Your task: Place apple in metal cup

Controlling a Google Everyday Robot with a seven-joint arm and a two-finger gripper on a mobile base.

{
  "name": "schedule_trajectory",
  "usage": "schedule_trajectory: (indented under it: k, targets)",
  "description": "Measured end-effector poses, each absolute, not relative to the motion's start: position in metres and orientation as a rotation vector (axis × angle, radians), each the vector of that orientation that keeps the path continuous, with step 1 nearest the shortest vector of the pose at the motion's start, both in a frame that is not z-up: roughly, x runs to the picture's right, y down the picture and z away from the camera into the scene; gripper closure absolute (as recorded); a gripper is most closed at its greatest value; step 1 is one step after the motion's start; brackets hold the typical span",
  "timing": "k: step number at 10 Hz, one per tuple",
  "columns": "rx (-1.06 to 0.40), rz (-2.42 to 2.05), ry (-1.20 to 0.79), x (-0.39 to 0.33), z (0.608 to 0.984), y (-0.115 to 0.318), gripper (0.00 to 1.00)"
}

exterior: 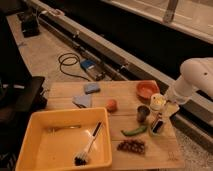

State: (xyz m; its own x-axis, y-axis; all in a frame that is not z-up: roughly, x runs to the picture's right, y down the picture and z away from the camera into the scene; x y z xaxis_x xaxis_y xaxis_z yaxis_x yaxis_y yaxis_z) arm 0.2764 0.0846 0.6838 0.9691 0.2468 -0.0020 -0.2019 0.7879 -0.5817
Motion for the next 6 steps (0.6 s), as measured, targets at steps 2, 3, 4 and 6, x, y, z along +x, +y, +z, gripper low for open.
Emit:
schedule_trajectory:
  k: [2,3,4,6]
  targets:
    - [-0.609,0.173,-0.126,0.235,0.688,0.073,0.35]
    - [-0.605,0.135,-0.165,0.206,0.691,0.067,0.35]
    - [-0.601,0.108,-0.198,0.183,0.694,0.062,0.35]
    - [-0.599,0.087,-0.241,0.158,0.696,0.060,0.35]
